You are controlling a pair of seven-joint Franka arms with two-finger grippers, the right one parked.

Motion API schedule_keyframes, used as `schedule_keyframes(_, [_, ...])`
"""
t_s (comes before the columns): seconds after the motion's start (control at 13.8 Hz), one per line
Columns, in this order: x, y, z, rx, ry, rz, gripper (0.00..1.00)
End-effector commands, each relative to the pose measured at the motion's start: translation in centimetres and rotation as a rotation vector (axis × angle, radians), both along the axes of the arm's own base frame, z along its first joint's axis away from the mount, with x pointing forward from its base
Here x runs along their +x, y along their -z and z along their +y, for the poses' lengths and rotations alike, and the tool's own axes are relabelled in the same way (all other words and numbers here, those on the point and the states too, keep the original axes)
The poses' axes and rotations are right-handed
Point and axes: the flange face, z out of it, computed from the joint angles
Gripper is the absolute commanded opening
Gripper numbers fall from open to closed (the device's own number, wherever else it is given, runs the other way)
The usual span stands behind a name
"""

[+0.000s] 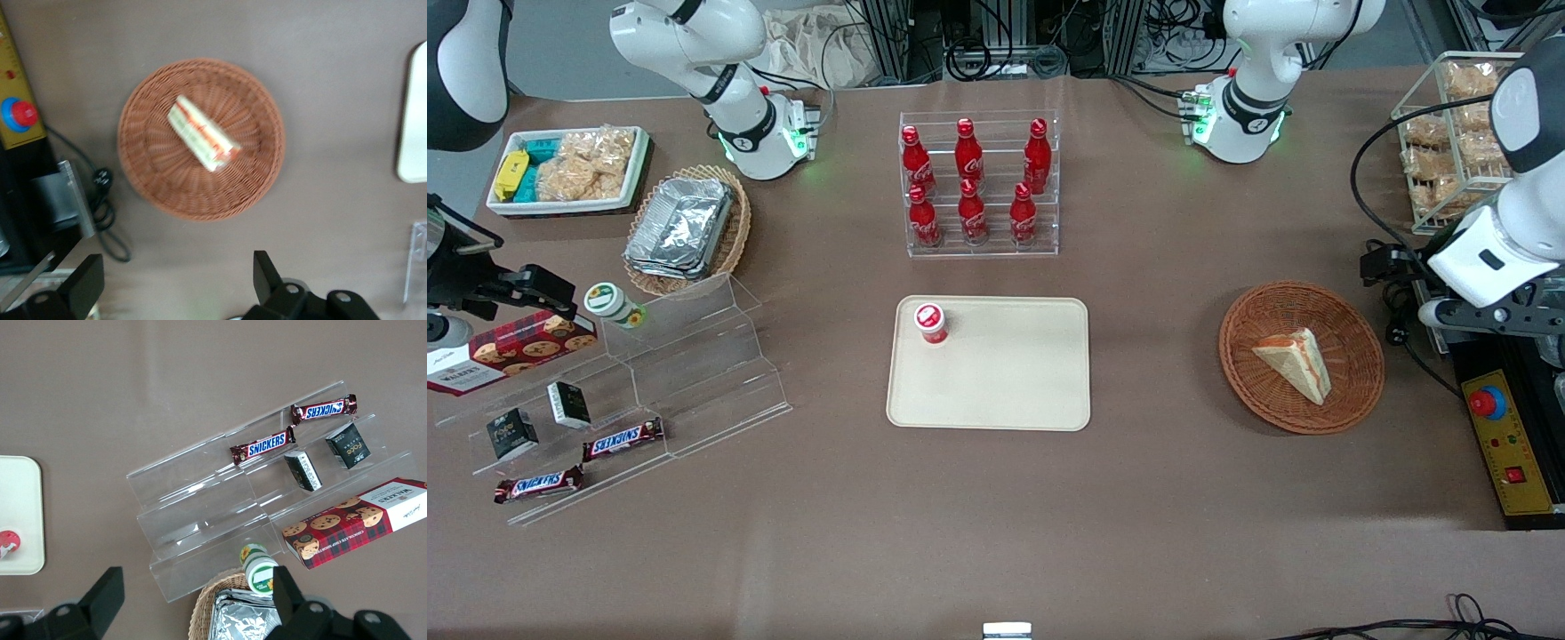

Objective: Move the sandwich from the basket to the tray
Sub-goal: 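Move the left gripper over the sandwich in the wicker basket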

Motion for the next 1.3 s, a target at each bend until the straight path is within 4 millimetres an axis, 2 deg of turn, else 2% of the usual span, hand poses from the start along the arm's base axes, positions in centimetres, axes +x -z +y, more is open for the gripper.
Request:
schedule_keyframes(0.0, [1.7,-0.7,0.2,0.011,0.013,0.039,1.0])
schedule_keyframes(0.22, [3.5,-1.1,0.4,0.004,0.02,0.023,1.0])
schedule_keyframes(0.29, [4.0,-0.6,0.3,0.005,0.007,0.042,1.0])
schedule_keyframes(0.58, [3.7,3.0,0.3,0.01,-0.169,0.067,1.0])
schedule_keyframes(0.72, [3.8,4.9,0.1,0.015,-0.316,0.066,1.0])
schedule_keyframes(0.8, [4.0,6.1,0.0,0.013,-0.386,0.041,1.0])
schedule_keyframes(0.94, [4.1,9.8,-0.1,0.032,-0.504,-0.001,1.0])
schedule_keyframes(1.08, [3.3,14.6,-0.8,0.066,-0.723,-0.037,1.0])
schedule_keyframes(1.23, [2.7,17.5,-1.1,0.088,-0.888,-0.081,1.0])
